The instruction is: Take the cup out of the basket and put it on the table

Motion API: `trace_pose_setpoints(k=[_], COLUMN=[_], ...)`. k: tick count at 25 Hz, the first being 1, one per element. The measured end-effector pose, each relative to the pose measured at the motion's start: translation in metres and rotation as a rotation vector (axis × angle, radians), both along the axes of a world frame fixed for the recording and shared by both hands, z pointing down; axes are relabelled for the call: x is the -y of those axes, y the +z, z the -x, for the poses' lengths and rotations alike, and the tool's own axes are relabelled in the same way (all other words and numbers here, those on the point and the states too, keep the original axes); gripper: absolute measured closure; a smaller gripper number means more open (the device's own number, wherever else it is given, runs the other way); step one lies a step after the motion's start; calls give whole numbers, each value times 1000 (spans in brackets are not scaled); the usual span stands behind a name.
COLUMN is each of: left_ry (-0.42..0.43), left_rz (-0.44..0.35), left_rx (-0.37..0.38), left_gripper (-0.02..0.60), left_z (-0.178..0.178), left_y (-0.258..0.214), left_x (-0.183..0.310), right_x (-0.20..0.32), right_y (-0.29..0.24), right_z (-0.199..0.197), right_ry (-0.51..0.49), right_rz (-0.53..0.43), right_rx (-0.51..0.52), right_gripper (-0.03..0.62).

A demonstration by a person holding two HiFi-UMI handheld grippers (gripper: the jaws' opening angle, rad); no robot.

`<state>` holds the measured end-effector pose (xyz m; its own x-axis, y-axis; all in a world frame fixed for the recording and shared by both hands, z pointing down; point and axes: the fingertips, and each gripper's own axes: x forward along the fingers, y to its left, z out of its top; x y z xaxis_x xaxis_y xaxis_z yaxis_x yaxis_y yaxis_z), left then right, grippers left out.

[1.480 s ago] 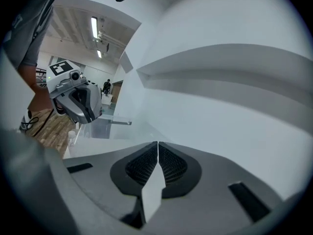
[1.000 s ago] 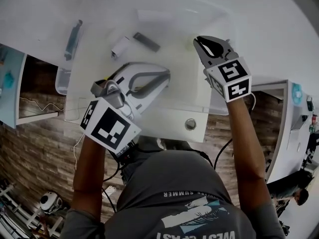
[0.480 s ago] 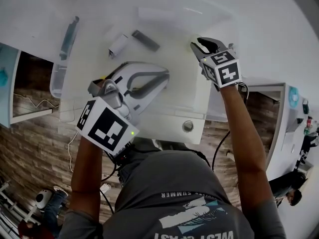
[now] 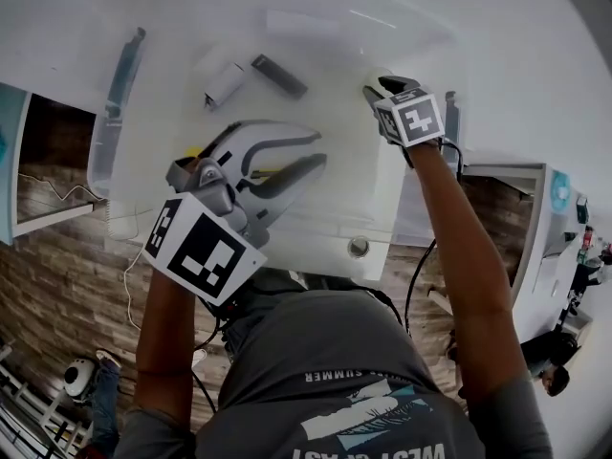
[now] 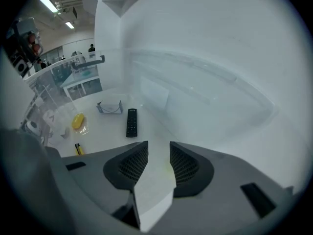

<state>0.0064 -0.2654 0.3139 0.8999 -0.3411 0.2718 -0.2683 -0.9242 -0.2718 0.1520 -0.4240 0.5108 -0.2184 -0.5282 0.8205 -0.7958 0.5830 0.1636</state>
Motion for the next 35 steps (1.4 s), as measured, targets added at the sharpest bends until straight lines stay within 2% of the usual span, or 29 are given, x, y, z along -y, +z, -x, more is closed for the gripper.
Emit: trace_pose_setpoints(k=[3,10,19,20,21,23,28,35], left_ry=[-6,-18,-33,-34,-35,-35,-34,-59], left_rz=[13,23,14,13,12,9,-6,-51], left_rx=[0,-5,-3,-4,-5,-5,-4,-34], left_gripper=[482,474,474,474,474,474,474,474], left_z=[1,5,9,10,10,10,10,14], left_y=[3,3,2,2,1,1,-1,-13], left_x=[3,6,4,4,4,3,-3,-11], right_x=[12,21,21,21,20,19,15,5], right_y=[18,63,94,94,95,94,72,2], right_z=[-4,-20,-28,-28,-28,-26,-14,22], right_ry=[22,72,56,50,41,24,4,-32], right_rz=[37,151,211,213,214,217,160,3], right_rx=[-38,-100,-207,-218,-226,-230,-174,-57], right_gripper=[462,462,465,478,534,559,565,565])
